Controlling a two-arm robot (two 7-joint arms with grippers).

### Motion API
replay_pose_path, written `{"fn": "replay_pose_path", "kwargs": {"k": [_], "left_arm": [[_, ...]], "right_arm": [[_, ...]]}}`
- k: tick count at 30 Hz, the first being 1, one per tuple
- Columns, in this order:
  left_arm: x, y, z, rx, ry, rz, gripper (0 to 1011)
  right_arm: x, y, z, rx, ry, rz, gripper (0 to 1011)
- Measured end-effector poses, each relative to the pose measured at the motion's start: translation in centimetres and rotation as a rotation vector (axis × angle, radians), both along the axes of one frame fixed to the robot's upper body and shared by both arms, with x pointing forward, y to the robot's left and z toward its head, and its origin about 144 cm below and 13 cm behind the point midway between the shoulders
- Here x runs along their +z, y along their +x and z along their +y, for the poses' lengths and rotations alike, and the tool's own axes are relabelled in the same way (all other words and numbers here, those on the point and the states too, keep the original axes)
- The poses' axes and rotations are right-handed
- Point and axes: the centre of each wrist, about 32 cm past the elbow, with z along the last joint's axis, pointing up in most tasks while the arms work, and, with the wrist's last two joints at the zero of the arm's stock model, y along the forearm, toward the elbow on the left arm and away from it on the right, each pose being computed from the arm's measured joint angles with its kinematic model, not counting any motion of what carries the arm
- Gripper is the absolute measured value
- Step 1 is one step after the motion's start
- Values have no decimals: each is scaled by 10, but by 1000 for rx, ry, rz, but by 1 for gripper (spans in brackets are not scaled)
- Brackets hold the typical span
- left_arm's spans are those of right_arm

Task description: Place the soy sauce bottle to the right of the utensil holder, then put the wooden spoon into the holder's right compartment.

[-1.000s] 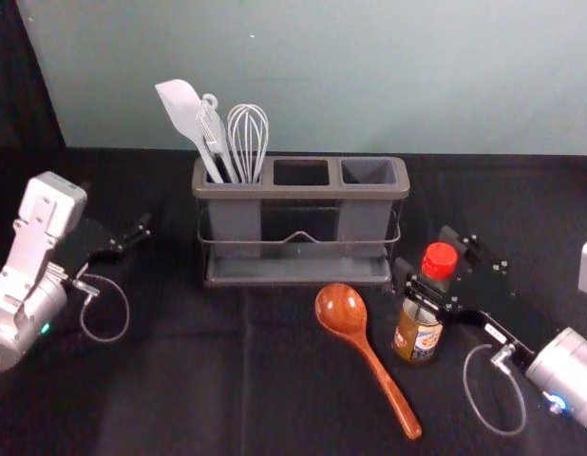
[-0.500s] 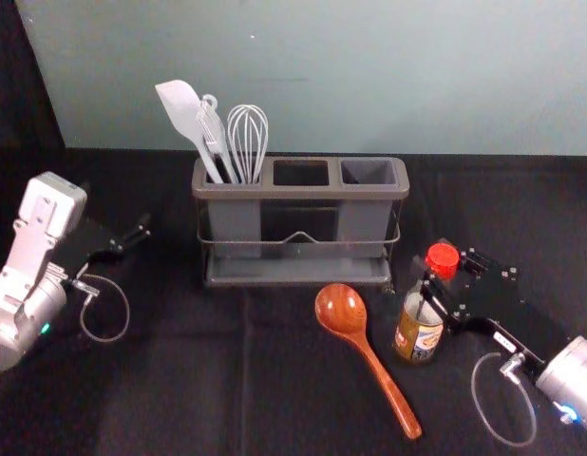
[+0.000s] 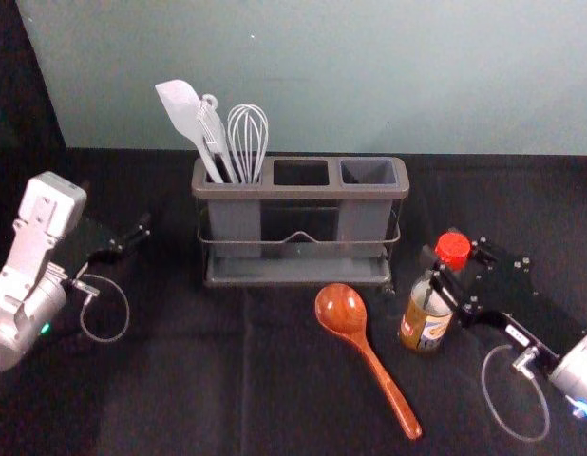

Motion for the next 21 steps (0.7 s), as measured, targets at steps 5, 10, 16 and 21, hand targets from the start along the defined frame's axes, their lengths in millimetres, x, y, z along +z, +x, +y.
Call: {"fn": "replay_pose_path", "kwargs": {"k": [5,10,16,21], "left_arm": [[0,0,0,0,0,0,1005],[0,0,0,0,0,0,1005],[0,0,0,0,0,0,1005],[0,0,0,0,0,0,1005]], "right_arm": [[15,1,-3,-3,-5,-43,382],[28,6,-7,-17,-14,-83,382],[34,12,-10,-34,-15,-96,382],[34,16,-11,-46,-14,-92,382]]}}
